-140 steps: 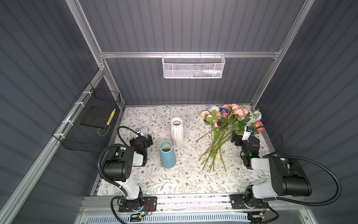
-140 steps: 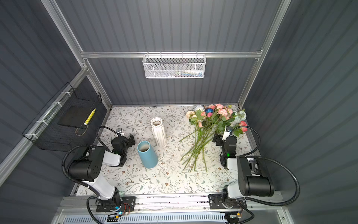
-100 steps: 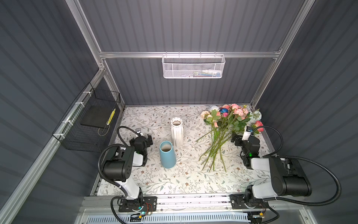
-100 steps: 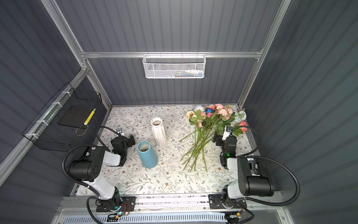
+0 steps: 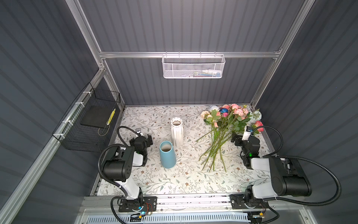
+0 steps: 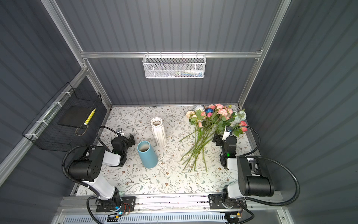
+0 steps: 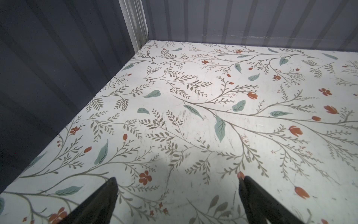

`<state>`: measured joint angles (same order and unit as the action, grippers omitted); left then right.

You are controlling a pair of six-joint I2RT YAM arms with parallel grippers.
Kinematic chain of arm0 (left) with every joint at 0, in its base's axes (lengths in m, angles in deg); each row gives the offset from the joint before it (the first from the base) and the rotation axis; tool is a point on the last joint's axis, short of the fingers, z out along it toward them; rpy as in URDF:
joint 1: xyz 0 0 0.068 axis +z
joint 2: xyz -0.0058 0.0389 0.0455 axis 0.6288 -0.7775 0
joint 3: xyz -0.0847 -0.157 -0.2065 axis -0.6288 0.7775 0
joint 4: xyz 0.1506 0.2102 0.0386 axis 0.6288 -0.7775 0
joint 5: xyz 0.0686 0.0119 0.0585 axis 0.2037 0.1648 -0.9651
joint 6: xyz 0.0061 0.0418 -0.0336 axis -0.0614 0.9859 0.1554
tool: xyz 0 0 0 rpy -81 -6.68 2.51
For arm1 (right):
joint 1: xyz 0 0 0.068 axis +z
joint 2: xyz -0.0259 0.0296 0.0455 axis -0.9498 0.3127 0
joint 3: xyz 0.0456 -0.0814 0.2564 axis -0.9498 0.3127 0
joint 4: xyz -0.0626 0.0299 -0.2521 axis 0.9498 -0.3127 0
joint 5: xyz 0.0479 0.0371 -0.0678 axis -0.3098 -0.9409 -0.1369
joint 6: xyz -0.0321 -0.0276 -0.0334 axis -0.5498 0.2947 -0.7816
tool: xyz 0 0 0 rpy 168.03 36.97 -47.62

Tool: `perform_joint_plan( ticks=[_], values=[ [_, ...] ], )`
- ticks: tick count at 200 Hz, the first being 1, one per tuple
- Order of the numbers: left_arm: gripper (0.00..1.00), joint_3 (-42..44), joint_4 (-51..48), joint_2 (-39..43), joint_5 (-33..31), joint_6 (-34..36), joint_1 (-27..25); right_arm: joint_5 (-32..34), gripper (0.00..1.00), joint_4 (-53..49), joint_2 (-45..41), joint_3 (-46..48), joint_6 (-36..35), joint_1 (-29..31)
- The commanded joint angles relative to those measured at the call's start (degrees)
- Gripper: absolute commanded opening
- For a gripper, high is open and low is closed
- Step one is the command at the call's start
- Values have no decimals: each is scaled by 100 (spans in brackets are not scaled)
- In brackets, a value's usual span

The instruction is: Arrange the flowers into the vase

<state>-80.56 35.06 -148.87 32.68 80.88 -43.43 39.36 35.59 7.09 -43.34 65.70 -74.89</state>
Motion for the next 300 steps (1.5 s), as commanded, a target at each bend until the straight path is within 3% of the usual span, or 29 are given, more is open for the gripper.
perform_joint_plan(
  ticks=[1, 204, 260, 278, 300],
  values=[
    [100, -106, 44, -75, -51, 101, -19, -19, 99, 50, 13, -76, -63, 2],
    [100, -109, 43, -71, -53, 100, -23, -17, 99, 50, 13, -76, -63, -5],
    [100, -100, 29, -6, -211, 52, -19, -290, 99, 75, -21, -68, 33, -143],
    [100, -115, -290, 270, -184, 23, -19, -373, 99, -298, -339, -123, -16, -137],
    [100, -291, -1034, 724, -626, -188, -19, -225, 99, -1183, -799, -396, 20, -136]
  ],
)
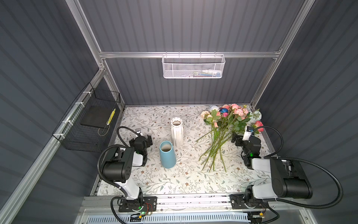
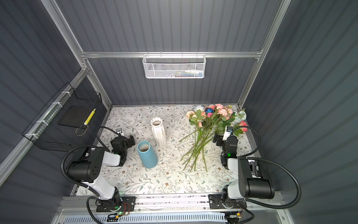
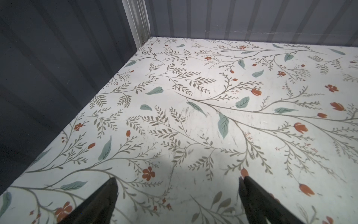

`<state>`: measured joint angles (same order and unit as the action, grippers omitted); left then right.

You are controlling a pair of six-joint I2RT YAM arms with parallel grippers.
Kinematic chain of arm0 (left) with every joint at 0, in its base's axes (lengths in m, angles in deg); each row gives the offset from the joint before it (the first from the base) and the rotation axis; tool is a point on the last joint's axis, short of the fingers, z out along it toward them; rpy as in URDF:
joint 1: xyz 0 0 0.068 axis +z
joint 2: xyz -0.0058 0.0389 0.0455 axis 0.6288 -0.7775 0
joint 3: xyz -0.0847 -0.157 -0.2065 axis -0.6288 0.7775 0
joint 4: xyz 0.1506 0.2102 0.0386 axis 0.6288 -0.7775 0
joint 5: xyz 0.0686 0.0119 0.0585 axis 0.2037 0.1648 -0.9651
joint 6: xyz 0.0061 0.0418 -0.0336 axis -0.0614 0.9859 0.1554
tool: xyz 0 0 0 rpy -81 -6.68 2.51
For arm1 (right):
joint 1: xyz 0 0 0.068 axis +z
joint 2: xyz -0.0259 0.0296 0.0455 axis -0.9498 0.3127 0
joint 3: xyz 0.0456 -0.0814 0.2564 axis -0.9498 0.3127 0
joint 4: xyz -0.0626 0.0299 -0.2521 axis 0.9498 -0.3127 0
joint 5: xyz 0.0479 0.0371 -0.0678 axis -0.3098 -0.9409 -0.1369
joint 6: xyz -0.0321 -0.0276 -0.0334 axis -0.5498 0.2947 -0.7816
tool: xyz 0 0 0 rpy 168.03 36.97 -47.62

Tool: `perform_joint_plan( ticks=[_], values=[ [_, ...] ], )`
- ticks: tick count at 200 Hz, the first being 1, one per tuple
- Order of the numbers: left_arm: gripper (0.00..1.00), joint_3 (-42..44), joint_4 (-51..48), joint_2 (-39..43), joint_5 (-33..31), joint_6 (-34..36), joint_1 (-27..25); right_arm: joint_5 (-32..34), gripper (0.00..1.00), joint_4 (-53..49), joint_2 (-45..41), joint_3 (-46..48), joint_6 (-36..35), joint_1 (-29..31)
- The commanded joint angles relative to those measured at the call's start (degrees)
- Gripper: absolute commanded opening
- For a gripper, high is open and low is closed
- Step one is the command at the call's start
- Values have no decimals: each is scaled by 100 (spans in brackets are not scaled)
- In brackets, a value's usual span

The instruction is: Arrange the flowers into the vase

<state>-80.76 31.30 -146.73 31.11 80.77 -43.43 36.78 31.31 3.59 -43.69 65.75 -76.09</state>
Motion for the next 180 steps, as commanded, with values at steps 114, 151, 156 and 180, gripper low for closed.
perform_joint_plan(
  ticks=[114, 151, 156, 180],
  values=[
    [100, -2236, -5767, 2392, -2166, -4485, -17, 1909, 99, -5062, -1984, -1650, 4591, -58],
    [100, -2241, -6202, 2905, -1154, -4761, 8, -315, 99, -3675, -1362, -995, 5615, -575],
    [100, -2233, -6234, 2988, -899, -4743, 8, -515, 99, -3651, -1245, -1026, 5552, -570],
    [89, -2245, -6800, 3255, 397, -4653, -1, -1405, 99, -4029, -856, -1396, 4983, -547]
  ],
)
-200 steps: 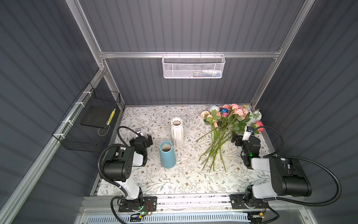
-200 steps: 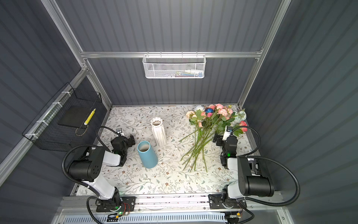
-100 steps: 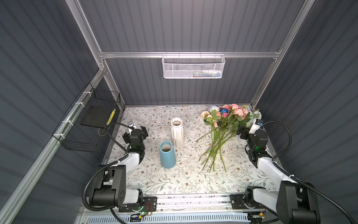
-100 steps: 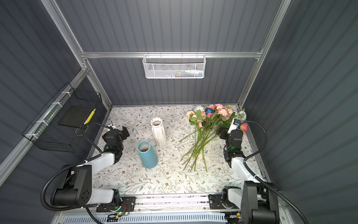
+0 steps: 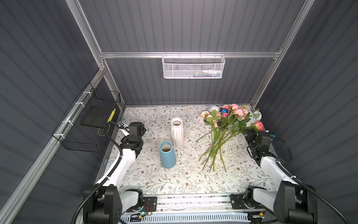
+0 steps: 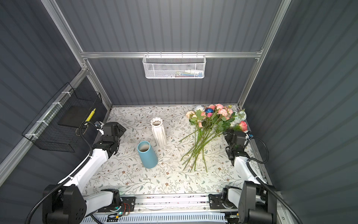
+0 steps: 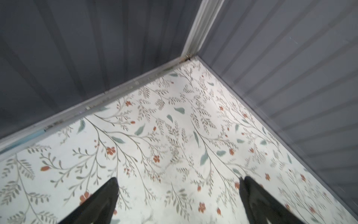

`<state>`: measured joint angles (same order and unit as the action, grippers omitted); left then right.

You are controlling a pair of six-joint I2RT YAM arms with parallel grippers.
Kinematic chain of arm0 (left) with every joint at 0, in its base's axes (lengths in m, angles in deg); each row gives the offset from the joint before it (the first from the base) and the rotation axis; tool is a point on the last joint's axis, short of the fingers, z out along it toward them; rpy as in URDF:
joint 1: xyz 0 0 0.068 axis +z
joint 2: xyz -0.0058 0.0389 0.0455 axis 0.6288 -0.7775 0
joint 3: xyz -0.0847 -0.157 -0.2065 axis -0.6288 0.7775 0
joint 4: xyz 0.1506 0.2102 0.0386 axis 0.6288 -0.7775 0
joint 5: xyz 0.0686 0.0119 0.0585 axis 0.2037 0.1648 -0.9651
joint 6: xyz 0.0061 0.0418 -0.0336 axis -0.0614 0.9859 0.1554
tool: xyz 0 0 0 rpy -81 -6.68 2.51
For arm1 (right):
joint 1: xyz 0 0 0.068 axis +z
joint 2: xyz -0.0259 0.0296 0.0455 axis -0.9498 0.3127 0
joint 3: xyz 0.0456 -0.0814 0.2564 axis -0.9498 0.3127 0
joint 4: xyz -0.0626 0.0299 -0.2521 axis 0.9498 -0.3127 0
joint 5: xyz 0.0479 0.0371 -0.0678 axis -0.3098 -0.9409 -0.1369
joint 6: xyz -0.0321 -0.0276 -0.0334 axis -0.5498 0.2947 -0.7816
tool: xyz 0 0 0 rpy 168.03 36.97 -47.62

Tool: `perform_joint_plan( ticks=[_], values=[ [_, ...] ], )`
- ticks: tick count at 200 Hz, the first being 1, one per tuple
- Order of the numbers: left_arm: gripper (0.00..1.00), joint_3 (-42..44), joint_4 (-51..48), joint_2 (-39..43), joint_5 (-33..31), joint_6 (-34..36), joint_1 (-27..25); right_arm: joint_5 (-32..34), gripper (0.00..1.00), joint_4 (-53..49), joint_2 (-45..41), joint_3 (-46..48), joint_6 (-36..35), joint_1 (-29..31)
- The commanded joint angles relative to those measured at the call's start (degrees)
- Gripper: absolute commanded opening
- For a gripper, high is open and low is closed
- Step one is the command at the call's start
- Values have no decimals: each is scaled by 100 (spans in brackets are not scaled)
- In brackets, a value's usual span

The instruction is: Arrange the flowers into the vase

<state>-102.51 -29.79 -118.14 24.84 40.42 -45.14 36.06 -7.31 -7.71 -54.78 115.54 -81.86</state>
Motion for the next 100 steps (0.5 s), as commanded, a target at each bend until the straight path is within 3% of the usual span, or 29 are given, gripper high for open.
perform_joint_plan(
  ticks=[1, 23, 50, 100],
  values=[
    [89, -67, -733, 395, 1073, -636, 169, -1348, 99, -216, 285, -309, -25, 32],
    [80, 119, -1068, 305, 2202, -810, 169, -1663, 99, -742, 487, -552, -420, 105],
    [78, 882, -448, 340, 3269, -1347, 120, -1679, 99, -753, 438, -451, -583, 205],
    [75, 1344, -200, 301, 3191, -1438, -873, -1683, 99, -1026, 273, -625, -874, 487]
  ],
)
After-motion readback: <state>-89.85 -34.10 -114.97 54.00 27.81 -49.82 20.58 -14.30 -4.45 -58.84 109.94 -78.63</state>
